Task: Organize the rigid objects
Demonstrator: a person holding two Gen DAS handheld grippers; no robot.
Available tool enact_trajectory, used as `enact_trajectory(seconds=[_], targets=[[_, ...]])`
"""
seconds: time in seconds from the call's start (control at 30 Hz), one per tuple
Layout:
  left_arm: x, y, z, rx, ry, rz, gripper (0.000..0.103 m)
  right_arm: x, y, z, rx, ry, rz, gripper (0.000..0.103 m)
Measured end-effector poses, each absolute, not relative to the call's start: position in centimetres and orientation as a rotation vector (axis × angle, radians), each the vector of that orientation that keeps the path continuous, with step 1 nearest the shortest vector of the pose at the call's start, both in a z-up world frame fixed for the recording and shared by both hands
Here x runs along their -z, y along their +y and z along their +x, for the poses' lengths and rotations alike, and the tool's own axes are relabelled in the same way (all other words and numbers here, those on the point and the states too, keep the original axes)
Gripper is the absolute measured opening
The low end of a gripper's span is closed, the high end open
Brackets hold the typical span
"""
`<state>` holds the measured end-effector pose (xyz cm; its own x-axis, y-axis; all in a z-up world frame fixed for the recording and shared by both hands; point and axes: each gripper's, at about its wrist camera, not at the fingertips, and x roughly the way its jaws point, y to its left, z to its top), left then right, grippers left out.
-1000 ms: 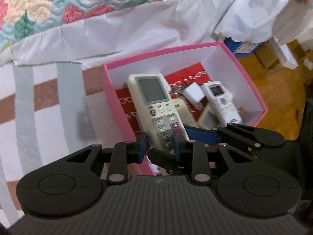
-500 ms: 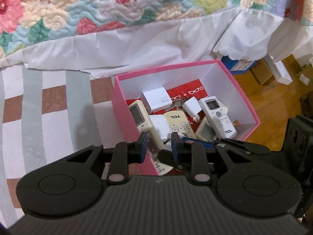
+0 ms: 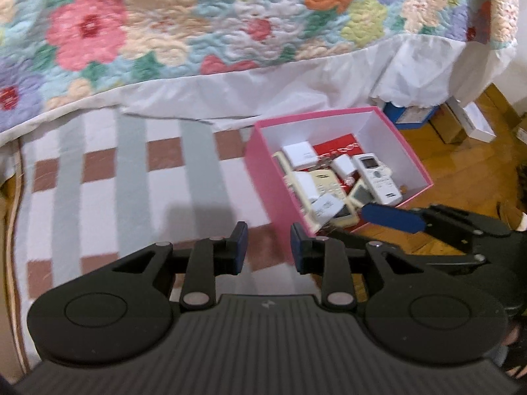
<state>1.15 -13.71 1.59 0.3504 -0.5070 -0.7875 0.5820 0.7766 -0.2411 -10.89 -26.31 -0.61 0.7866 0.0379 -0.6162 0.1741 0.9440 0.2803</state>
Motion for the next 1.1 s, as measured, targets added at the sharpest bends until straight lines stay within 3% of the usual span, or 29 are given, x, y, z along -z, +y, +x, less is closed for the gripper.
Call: enact_trajectory(seconds=[0.8,0.9,1.03,1.1], targets=[[1.5,-5.0,-0.1,0.447,1.022,0.060,0.045,-0.9,-20.0,-11.4,0.120,0.726,0.203,0.066],[1.6,-4.5,0.0,0.428,1.027,0.057,0.049,-1.0,-19.7,-11.2,0.131,0.731,0.181,0.073],[1.6,-4.1,-0.1,0.397,1.022,0.068,0.058,-1.3,-18.9,-11.2,0.157,0.709,0.136,0.094],[1.6,-3.8,-0.1,0.381,1.016,0.065,0.068,-1.4,-18.4,-11.2,0.191,0.704,0.111,0.100]])
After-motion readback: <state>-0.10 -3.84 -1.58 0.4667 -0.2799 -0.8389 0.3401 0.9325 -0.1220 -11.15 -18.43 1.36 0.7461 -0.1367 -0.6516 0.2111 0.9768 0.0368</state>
